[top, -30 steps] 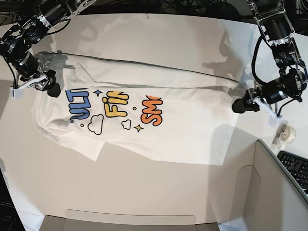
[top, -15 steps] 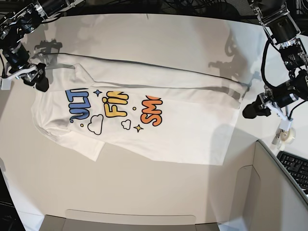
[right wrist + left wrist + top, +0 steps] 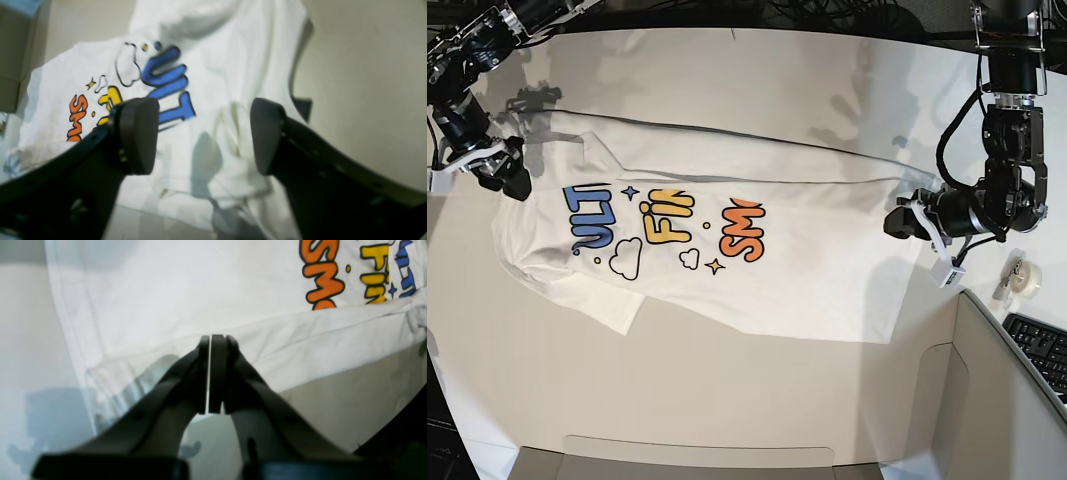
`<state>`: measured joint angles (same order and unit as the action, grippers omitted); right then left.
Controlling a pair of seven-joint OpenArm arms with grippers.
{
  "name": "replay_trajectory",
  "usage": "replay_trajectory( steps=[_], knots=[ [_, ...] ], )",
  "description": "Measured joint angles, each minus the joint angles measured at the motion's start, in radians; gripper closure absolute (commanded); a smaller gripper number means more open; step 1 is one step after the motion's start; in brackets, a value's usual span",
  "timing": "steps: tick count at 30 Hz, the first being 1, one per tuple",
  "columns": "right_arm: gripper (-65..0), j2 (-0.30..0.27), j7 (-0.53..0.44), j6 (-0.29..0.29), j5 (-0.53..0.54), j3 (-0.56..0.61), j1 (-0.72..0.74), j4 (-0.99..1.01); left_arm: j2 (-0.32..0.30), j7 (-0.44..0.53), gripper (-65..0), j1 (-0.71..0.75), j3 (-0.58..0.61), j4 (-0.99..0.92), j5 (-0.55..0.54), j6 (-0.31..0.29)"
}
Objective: Layout the t-shirt on the table in an organized manner, then fold the t-shirt properly
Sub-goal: 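Lift the hem with both grippers and fold it over the printed front, then drag the folded hem edge with both grippers toward the collar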
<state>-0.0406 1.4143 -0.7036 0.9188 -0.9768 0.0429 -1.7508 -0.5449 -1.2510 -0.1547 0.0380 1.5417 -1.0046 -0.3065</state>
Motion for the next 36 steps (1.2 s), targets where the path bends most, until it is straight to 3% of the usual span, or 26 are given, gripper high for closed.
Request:
replay_trajectory(
  steps=[4,9,12,17,20,23,25,30,36],
  knots=[
    [-0.6,0.002,-0.024,0.000,-0.043,0.071,-0.005,-0.056,-0.024,-0.001,-0.8,0.012,0.034,0.045,0.008,0.000],
    [0.0,-0.004,-0.047,0.002,-0.285,0.192,-0.033,-0.290,-0.035,-0.001,-0.8,0.016,0.074,0.076,0.000,-0.001],
    [0.0,-0.004,-0.072,0.003,-0.369,0.277,-0.045,-0.290,-0.057,0.007,-0.8,0.013,0.088,0.077,0.010,0.000],
    [0.0,-0.045,-0.171,0.001,-0.600,0.441,-0.155,-0.283,-0.054,0.052,-0.9,0.020,0.148,0.110,0.248,0.006],
    [0.0,-0.047,-0.268,0.003,-0.755,0.556,-0.177,-0.283,-0.052,0.113,-1.0,0.050,0.200,0.155,0.392,0.001],
    [0.0,-0.029,-0.334,0.003,-0.838,0.622,-0.207,-0.279,-0.046,0.131,-1.0,0.080,0.235,0.150,0.457,-0.001],
    [0.0,-0.005,-0.343,0.003,-0.877,0.634,-0.211,-0.261,-0.047,0.142,-1.0,0.083,0.259,0.147,0.468,-0.001],
    [0.0,-0.007,-0.346,0.003,-0.920,0.622,-0.192,-0.190,-0.027,0.162,-1.1,0.066,0.269,0.143,0.469,-0.001],
    [0.0,0.046,-0.350,0.003,-0.919,0.471,-0.189,-0.190,-0.021,0.164,-1.1,0.066,0.269,0.140,0.464,-0.001]
  ],
)
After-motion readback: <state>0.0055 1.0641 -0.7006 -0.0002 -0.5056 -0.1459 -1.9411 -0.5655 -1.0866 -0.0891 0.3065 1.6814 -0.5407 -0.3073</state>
